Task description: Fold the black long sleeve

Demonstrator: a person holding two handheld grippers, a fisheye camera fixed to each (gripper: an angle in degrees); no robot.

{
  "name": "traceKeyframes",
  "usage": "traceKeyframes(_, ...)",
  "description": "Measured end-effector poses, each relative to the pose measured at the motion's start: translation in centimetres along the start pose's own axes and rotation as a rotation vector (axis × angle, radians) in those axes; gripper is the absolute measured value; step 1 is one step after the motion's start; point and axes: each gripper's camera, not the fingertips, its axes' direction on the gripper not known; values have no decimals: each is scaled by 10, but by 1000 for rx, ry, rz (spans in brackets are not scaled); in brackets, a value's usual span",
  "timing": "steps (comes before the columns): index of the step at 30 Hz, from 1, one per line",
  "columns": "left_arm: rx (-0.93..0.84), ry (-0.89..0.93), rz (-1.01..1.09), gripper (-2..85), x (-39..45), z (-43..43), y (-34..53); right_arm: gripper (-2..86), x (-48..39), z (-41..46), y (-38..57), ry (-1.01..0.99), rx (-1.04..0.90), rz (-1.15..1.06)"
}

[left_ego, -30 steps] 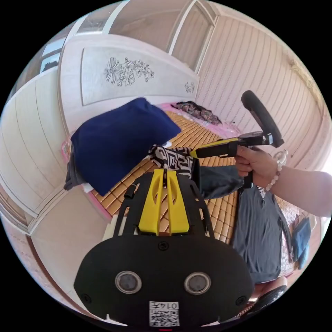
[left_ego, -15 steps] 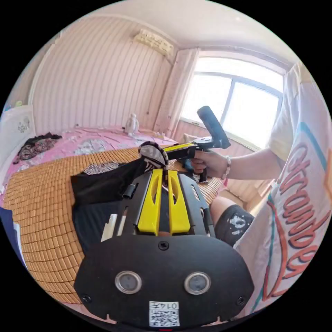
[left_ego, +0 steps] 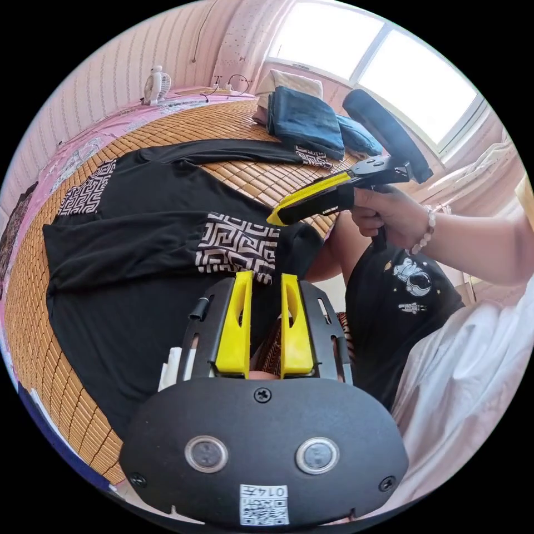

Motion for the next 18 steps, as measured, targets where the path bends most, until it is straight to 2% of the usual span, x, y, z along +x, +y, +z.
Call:
traceKeyframes(4, -116, -59, 50, 87, 8, 45, -25, 74, 5, 17, 1, 24, -89, -27)
traceKeyframes(7, -109, -73, 71, 81, 10, 55, -32, 53, 11, 13, 5, 55, -85, -57)
traceKeyframes(14, -114, -59, 121, 64, 16, 64, -44, 7, 37, -30, 10, -15, -4, -45)
traceKeyframes(18, -117, -29, 68, 61, 5, 75, -46, 7, 57, -9, 16, 27, -95, 8)
